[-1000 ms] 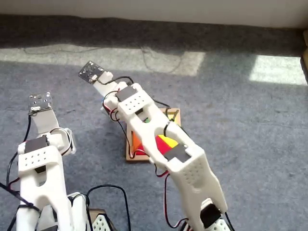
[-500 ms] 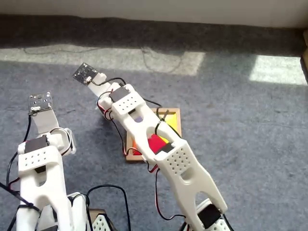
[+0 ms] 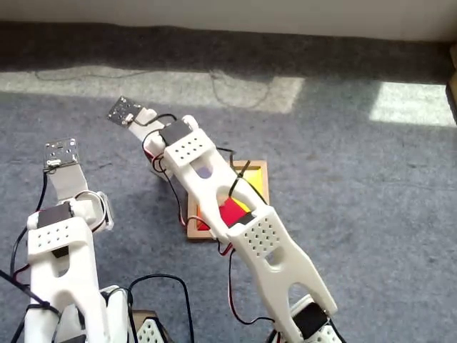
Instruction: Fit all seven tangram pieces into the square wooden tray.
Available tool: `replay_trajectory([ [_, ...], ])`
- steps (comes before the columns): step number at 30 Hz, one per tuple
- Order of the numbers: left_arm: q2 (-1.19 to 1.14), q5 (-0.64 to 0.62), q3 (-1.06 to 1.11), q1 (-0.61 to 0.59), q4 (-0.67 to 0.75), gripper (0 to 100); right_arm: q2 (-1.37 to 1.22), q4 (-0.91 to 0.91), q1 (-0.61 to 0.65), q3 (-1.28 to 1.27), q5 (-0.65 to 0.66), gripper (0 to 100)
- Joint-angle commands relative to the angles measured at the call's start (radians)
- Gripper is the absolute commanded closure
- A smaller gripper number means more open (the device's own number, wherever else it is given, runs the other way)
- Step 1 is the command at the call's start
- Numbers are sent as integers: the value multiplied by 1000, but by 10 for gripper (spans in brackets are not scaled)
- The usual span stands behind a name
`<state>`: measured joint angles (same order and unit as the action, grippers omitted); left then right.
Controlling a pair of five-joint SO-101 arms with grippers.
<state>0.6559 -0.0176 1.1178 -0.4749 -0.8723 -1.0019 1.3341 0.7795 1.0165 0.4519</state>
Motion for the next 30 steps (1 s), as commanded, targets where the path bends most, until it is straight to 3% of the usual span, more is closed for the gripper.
replay_trajectory([
  [1, 25, -5, -8, -10, 17, 790, 31, 125, -13, 154, 11, 940],
  [9, 25, -5, -8, -10, 17, 790, 30, 427, -54, 460, 9, 940],
  [14, 24, -5, -5, -10, 40, 790, 30, 432, -96, 541, 6, 940],
  [20, 24, -5, -5, -10, 52, 790, 127, 433, -108, 389, 6, 940],
  [30, 24, -5, -5, -8, 52, 790, 545, 426, -151, -226, 11, 940],
])
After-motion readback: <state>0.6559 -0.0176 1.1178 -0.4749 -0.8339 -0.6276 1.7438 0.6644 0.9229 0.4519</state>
